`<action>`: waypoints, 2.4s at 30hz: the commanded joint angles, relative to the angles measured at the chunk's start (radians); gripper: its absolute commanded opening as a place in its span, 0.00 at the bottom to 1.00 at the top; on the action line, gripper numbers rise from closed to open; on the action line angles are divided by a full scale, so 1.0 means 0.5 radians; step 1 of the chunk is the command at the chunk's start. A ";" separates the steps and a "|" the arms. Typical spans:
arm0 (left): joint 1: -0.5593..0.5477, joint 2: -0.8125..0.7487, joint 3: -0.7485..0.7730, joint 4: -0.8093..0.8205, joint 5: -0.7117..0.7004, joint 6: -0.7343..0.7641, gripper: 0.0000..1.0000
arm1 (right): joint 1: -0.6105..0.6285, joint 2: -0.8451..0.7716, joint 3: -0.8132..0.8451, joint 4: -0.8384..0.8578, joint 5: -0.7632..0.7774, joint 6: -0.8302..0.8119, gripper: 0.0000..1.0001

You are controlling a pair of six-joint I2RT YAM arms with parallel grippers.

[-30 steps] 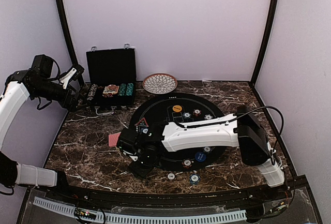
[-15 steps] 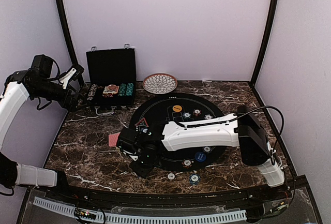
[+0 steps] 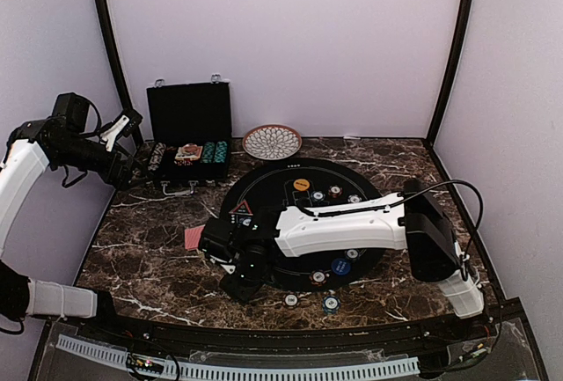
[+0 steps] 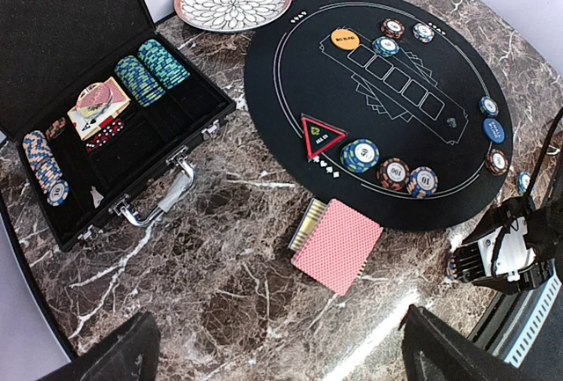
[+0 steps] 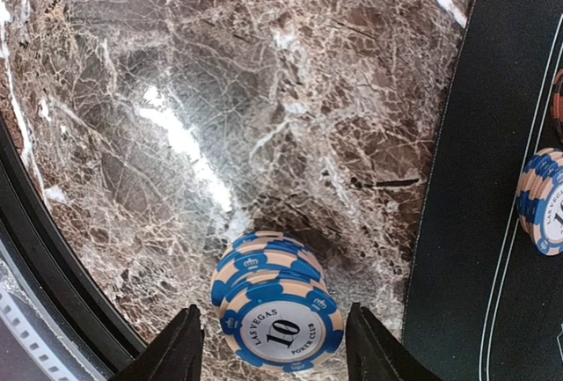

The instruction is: Distribute texas hold em gaming equipment

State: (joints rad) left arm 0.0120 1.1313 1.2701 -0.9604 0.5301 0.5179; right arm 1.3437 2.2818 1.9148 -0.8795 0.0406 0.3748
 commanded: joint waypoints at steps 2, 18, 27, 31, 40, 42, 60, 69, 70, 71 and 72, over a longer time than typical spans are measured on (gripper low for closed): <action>-0.009 -0.044 -0.016 -0.037 -0.004 0.032 0.99 | 0.009 0.047 0.051 0.012 -0.035 -0.007 0.54; -0.009 -0.041 -0.010 -0.036 -0.014 0.035 0.99 | 0.009 0.044 0.116 -0.035 -0.026 -0.025 0.27; -0.009 -0.037 -0.011 -0.027 -0.021 0.032 0.99 | 0.008 -0.019 0.156 -0.068 0.020 -0.006 0.09; -0.009 -0.038 -0.025 -0.025 -0.040 0.042 0.99 | 0.009 -0.038 0.141 -0.074 0.044 -0.001 0.04; -0.009 -0.049 -0.040 -0.024 -0.037 0.045 0.99 | -0.010 -0.140 0.083 -0.093 0.085 0.037 0.00; -0.009 -0.047 -0.036 -0.024 -0.035 0.044 0.99 | -0.022 -0.174 0.043 -0.090 0.081 0.052 0.00; -0.009 -0.036 -0.069 -0.039 0.003 0.083 0.99 | -0.686 -1.255 -1.468 0.150 0.275 0.549 0.00; -0.009 -0.021 -0.080 -0.025 0.030 0.091 0.99 | -1.077 -1.470 -1.874 0.236 0.332 0.586 0.00; -0.009 -0.020 -0.080 -0.026 0.030 0.095 0.99 | -1.102 -1.462 -1.887 0.246 0.333 0.578 0.00; -0.009 -0.020 -0.080 -0.027 0.028 0.100 0.99 | -1.118 -1.451 -1.898 0.259 0.329 0.567 0.00; -0.009 -0.021 -0.082 -0.027 0.027 0.101 0.99 | -1.134 -1.441 -1.907 0.274 0.327 0.553 0.00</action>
State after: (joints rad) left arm 0.0120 1.1309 1.2423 -0.9600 0.5198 0.5468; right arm 0.8013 1.5711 0.9840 -0.7967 0.1879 0.6518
